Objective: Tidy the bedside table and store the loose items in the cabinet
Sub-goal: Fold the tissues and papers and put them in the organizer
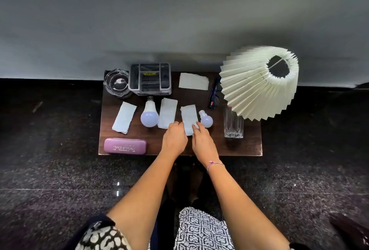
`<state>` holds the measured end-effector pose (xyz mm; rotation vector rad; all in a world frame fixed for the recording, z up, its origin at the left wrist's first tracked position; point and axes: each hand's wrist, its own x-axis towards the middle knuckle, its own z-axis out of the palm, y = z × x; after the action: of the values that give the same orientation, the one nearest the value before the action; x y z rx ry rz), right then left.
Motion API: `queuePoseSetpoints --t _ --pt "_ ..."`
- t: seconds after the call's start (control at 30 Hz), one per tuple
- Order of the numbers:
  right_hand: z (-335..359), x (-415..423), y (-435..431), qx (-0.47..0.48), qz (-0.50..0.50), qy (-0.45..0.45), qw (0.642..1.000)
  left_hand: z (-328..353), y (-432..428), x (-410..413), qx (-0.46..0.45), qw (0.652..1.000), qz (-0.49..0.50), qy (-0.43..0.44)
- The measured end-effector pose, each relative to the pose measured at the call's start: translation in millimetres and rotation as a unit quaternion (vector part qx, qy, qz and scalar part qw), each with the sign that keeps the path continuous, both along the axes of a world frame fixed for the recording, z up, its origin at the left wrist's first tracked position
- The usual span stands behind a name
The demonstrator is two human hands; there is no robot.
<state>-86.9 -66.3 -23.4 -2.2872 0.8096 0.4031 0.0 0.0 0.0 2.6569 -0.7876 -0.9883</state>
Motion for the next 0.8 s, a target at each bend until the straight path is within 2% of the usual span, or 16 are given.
queuePoseSetpoints --t 0.2,0.37,0.8 --pt "-10 -3 4 0.016 0.0 0.062 0.998 -8 -5 4 0.0 0.997 0.042 0.06" --pt "-13 -2 4 0.023 0.018 0.086 0.996 -11 -5 8 0.02 0.996 0.046 0.076" --pt "-18 1 2 -0.013 0.048 0.079 0.996 -26 -10 13 0.044 0.996 0.055 0.059"
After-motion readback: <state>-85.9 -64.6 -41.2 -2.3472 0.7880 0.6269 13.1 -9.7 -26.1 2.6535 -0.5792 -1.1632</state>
